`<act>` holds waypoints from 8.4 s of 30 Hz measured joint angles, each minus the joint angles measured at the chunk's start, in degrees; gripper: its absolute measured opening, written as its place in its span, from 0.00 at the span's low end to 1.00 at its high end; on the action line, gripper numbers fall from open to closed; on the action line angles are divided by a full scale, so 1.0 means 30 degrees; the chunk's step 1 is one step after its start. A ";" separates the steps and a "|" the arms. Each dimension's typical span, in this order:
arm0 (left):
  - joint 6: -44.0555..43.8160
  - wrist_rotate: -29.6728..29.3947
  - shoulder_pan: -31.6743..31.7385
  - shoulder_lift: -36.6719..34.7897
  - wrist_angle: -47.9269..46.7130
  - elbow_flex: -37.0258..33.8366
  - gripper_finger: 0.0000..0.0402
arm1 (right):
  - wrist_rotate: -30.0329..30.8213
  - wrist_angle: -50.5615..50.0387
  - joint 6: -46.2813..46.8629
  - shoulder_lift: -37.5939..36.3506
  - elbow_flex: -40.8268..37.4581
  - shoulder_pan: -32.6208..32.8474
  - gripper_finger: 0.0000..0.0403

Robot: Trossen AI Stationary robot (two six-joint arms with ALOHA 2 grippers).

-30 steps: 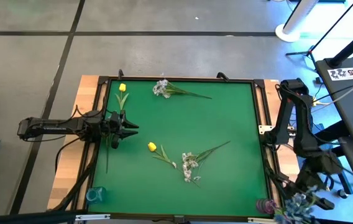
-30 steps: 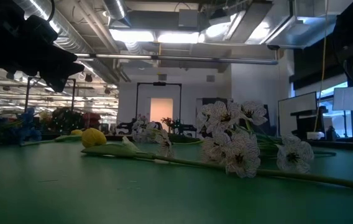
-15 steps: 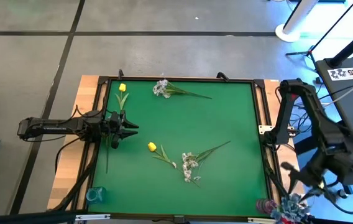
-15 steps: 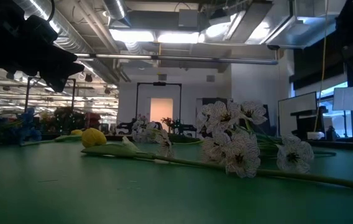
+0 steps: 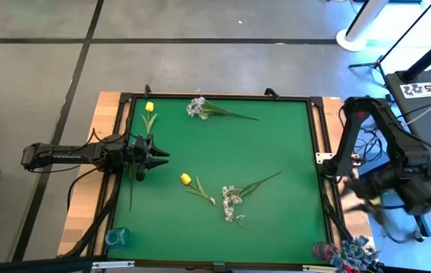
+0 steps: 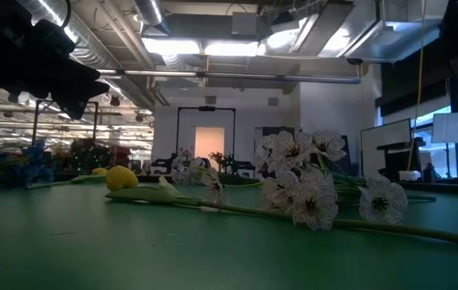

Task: Sort flowers into vase by color
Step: Move the white flower from the bottom to the top middle of the table, then put the blue flowers into the purple vase

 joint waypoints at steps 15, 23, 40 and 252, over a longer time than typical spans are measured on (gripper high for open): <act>0.0000 0.0005 -0.0005 -0.0005 0.0001 0.0006 0.33 | -0.3606 0.5801 -1.2971 0.3280 -0.0015 -1.4112 0.43; 0.0000 0.0006 0.0000 -0.0006 -0.0006 -0.0001 0.33 | -0.5835 1.0804 -1.9583 0.8097 -0.1421 -1.7063 0.43; 0.0000 0.0005 -0.0002 0.0000 0.0001 0.0006 0.33 | -0.7690 2.0553 -2.1543 1.0188 -1.0405 -2.2643 0.62; -1.8348 -1.4315 -0.8753 2.4212 -2.5640 2.2307 0.01 | 0.3833 2.0259 -1.5885 1.3576 -0.2645 -1.6899 0.41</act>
